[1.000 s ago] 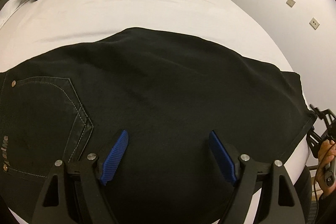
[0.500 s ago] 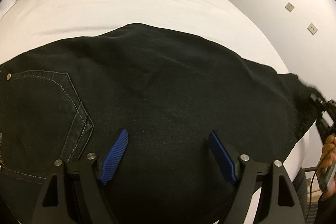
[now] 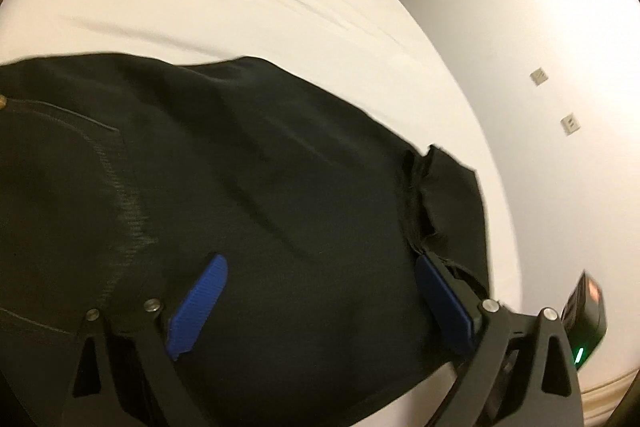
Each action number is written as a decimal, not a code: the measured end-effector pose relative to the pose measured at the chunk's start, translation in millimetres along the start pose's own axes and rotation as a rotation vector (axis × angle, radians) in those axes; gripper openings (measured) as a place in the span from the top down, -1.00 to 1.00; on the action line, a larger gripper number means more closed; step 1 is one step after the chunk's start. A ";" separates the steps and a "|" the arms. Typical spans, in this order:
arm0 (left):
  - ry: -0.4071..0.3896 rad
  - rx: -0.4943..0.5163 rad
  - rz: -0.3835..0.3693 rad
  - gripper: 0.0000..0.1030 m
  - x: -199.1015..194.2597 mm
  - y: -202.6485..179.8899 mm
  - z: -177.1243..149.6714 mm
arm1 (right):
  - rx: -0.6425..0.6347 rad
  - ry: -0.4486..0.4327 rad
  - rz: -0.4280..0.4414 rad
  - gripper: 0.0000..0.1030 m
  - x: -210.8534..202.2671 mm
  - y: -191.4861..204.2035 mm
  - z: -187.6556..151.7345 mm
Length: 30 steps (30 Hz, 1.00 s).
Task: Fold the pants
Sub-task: 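Grasp the folded jeans edge with the right gripper and lift it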
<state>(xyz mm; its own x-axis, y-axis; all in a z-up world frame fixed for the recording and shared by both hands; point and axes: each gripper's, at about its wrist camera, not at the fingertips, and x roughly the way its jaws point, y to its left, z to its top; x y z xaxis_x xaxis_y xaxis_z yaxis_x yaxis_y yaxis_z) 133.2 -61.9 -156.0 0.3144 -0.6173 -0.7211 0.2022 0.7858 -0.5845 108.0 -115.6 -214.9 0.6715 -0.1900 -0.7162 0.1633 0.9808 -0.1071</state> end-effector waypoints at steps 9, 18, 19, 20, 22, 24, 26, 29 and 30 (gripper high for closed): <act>0.130 -0.054 -0.158 -0.99 31.5 -25.9 26.9 | -0.166 -0.137 -0.118 0.88 -55.6 59.3 -5.7; 0.247 0.019 -0.137 0.33 54.5 -35.9 41.2 | -0.274 -0.194 -0.088 0.88 -85.5 109.6 -10.5; 0.262 0.049 -0.120 0.59 53.1 -35.8 43.3 | -0.281 -0.198 -0.079 0.88 -88.6 115.5 -12.0; 0.266 0.086 -0.100 0.74 49.7 -35.7 45.7 | -0.290 -0.201 -0.072 0.88 -91.0 120.7 -13.2; 0.274 0.149 -0.078 0.79 39.7 -34.0 52.1 | -0.308 -0.205 -0.058 0.88 -95.0 131.5 -15.1; 0.271 0.210 -0.052 0.83 28.9 -32.9 56.8 | -0.322 -0.205 -0.042 0.88 -101.5 139.0 -19.0; 0.268 0.260 -0.022 0.83 21.4 -33.1 57.2 | -0.344 -0.202 -0.021 0.88 -103.8 155.0 -19.0; 0.273 0.285 0.011 0.83 14.1 -23.8 57.7 | -0.371 -0.192 0.016 0.88 -107.5 180.9 -17.0; 0.276 0.289 0.024 0.83 13.3 -20.7 58.4 | -0.374 -0.186 0.027 0.88 -106.0 181.4 -16.7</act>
<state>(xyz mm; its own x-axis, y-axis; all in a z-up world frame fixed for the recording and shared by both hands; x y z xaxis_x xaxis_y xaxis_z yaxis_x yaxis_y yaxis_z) 187.4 -84.2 -131.7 0.0696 -0.5545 -0.8293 0.4627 0.7544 -0.4656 54.4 83.2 -170.0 0.7967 -0.1352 -0.5890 -0.1067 0.9279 -0.3573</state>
